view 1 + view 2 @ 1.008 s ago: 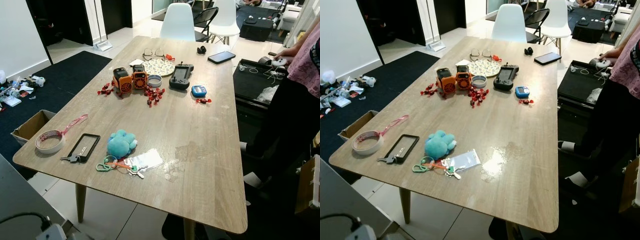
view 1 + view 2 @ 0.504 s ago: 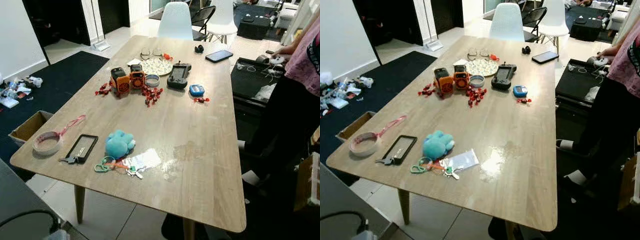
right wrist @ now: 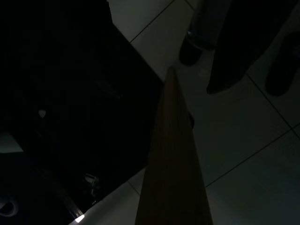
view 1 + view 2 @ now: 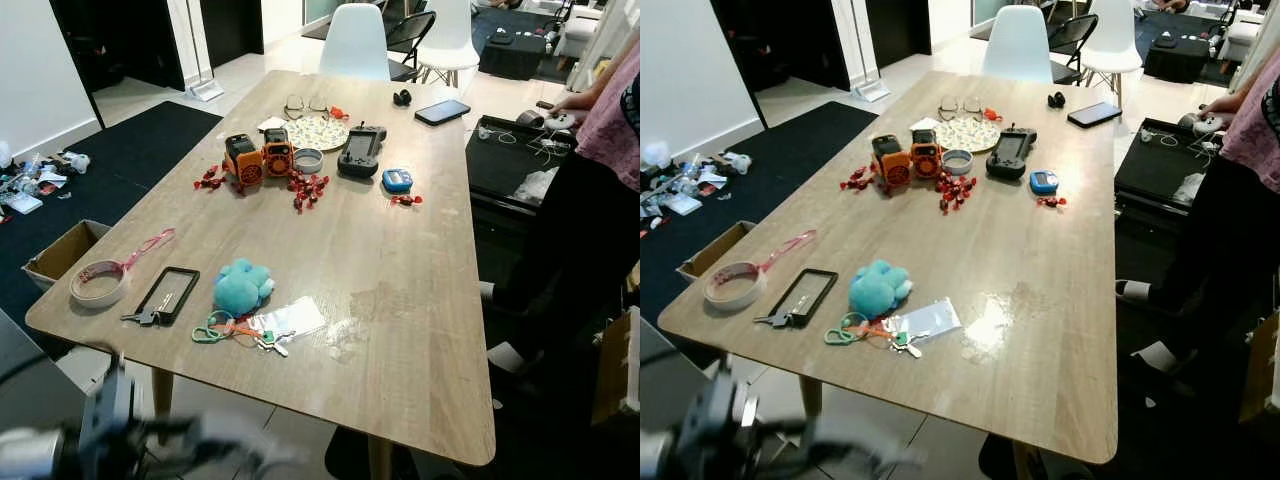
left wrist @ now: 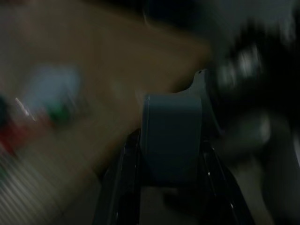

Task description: Hang keys on a hook

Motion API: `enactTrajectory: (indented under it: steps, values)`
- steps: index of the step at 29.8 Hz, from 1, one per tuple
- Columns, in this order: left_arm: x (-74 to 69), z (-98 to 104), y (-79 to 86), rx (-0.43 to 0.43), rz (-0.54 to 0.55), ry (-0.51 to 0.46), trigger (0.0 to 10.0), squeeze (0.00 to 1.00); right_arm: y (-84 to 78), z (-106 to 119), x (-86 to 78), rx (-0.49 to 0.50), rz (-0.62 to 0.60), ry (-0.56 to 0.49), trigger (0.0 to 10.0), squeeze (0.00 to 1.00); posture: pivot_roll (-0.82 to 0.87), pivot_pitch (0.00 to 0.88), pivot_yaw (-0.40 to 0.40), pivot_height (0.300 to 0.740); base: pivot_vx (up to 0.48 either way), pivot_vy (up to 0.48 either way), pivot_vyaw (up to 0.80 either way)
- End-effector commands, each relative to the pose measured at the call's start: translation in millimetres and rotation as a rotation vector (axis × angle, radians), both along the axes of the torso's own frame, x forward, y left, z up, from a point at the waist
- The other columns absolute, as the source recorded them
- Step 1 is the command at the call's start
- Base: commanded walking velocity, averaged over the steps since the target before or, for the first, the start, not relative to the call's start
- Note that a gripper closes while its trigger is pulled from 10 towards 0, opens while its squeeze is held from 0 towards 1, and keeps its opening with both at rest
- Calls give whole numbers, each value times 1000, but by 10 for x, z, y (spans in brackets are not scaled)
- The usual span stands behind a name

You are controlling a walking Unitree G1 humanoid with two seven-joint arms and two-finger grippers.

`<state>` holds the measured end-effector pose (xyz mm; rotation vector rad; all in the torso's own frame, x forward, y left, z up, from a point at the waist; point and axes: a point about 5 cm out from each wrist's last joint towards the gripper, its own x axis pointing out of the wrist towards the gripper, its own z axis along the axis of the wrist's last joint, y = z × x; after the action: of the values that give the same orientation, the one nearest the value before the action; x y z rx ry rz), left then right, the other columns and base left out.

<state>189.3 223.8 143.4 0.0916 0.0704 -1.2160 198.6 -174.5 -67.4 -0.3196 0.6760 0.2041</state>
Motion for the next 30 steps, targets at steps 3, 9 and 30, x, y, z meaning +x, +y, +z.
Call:
enactTrajectory:
  steps: [3,9,30]
  values:
    - [200,202,-89,-199,124,-3,10000,0,-6,-34,-60,2,-4,20,10000,0,30,67,9,740,0,0,0]
    - [538,407,-349,-375,268,-63,10000,0,1,-29,-50,3,-3,18,10000,0,29,69,10,740,0,0,0]
    - [1183,94,-1122,-39,525,-243,10000,0,24,-11,-9,6,-5,7,10000,0,19,67,17,740,0,0,0]
